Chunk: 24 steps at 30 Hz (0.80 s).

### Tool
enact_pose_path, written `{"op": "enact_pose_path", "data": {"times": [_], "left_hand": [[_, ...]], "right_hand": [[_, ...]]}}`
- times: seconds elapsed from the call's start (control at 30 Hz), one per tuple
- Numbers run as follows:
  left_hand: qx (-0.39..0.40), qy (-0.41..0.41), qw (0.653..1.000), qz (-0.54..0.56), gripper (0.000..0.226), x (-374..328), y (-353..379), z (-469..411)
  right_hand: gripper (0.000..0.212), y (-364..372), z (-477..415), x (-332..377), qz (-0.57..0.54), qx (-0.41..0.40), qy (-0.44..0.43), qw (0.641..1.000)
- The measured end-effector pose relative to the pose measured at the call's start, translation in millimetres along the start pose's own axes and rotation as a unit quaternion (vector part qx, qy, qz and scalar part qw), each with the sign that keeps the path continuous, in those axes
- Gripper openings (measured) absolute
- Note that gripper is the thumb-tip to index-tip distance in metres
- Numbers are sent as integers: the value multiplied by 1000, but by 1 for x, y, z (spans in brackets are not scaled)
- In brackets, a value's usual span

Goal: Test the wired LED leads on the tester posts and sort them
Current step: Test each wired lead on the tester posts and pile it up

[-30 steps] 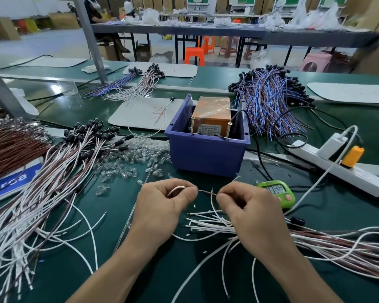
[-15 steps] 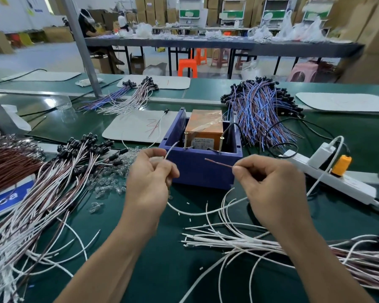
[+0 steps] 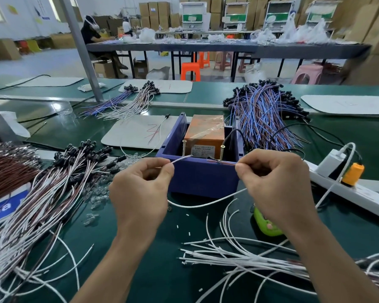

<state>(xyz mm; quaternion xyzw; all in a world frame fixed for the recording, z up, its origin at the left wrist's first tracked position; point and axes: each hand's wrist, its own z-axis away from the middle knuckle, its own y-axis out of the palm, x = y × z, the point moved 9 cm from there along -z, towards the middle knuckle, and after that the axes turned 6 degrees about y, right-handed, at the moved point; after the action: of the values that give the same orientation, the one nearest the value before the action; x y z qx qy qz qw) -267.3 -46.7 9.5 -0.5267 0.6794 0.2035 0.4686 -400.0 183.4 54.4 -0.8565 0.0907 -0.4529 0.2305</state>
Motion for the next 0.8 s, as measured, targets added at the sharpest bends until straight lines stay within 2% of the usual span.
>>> {"op": "enact_pose_path", "data": {"times": [0.33, 0.8], "left_hand": [[-29, -4, 999, -29, 15, 3, -6, -4], [-33, -8, 999, -8, 16, 7, -6, -10]], "right_hand": [[22, 3, -1, -1, -5, 12, 3, 1000], [19, 0, -3, -3, 23, -27, 0, 999]]}}
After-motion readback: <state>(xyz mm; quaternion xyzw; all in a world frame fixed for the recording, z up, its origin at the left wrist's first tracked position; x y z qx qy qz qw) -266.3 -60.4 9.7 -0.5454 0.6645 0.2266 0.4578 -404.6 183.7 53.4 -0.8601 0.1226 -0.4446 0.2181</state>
